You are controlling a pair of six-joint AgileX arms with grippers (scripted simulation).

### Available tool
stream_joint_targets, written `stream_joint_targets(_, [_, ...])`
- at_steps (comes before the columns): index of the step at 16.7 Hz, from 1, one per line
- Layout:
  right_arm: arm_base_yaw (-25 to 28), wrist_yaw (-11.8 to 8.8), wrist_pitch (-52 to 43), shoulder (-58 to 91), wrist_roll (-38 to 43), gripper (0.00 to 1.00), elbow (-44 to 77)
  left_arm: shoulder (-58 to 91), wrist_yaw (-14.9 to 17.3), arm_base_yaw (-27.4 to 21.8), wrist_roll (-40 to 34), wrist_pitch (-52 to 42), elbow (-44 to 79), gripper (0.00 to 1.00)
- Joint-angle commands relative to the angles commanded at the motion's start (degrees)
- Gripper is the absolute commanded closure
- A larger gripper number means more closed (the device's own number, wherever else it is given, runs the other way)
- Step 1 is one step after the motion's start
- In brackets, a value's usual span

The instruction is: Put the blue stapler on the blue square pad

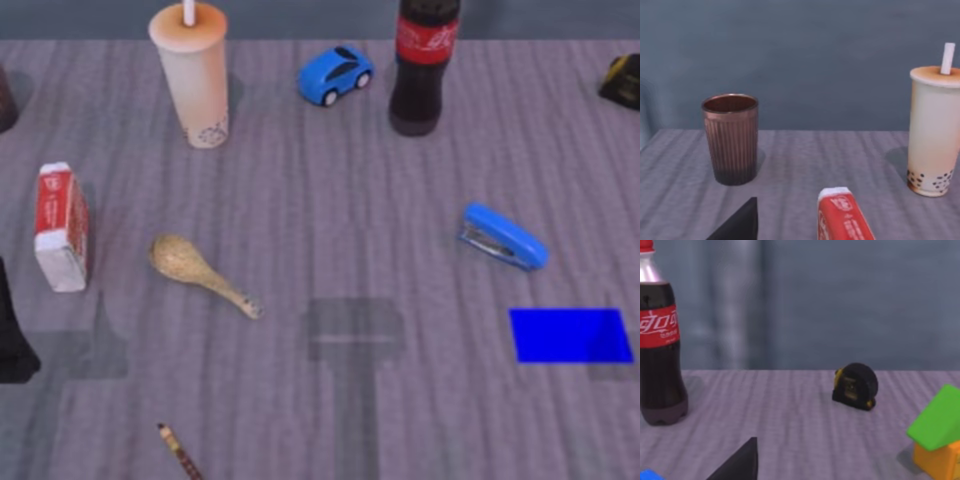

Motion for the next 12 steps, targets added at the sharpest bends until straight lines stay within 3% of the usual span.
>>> stream_joint_targets(6, [1.42,-0.27,-4.33,5.68,-1.86,0.0,5.84,0.0,0.0,0.0,0.0,0.0,0.0,0.0])
stream_joint_targets(12, [5.8,-0.24,-21.79,31.78,-9.09,0.0,31.92,0.0,0.0,0.0,0.0,0.0,0.0,0.0])
